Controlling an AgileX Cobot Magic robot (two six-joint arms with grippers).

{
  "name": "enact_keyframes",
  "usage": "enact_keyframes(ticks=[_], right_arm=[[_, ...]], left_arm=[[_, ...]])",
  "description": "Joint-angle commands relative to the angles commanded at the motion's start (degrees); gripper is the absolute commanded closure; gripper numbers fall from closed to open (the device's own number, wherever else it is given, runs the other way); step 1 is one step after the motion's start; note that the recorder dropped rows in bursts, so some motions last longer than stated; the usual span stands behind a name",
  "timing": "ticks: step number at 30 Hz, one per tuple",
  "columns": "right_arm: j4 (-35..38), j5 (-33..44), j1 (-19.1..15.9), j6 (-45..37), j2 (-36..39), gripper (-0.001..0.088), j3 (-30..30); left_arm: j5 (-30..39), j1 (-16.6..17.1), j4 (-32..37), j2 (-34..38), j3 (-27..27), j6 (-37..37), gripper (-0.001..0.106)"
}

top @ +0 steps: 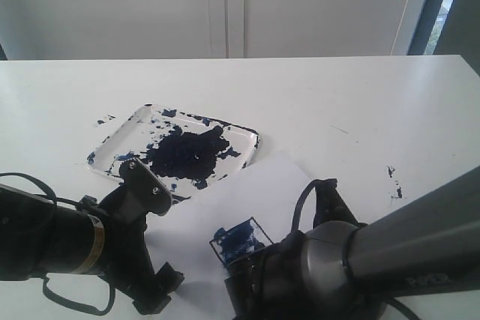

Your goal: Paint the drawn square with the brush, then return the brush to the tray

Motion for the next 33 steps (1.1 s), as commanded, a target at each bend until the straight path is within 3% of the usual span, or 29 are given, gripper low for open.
enact_keyframes(ticks=[12, 19, 27, 33], right_arm=[[-1.9, 0.0, -4.4, 0.0, 0.0, 0.0868, 0.0], [2.3, 0.0, 2.6, 0.6, 0.0, 0.0868, 0.0], [-7.2, 0.0, 1.0, 18.2, -3.1, 0.0868, -0.4], [-7.2, -0.5, -1.8, 27.1, -5.6, 0.0868, -2.6]], left_arm=[[-0.1, 0.0, 0.0, 0.0, 0.0, -0.1, 0.0], [-0.1, 0.0, 0.0, 0.0, 0.0, -0.2, 0.0], [-0.1, 0.0, 0.0, 0.0, 0.0, -0.2, 0.0], [-0.1, 0.0, 0.0, 0.0, 0.0, -0.2, 0.0]])
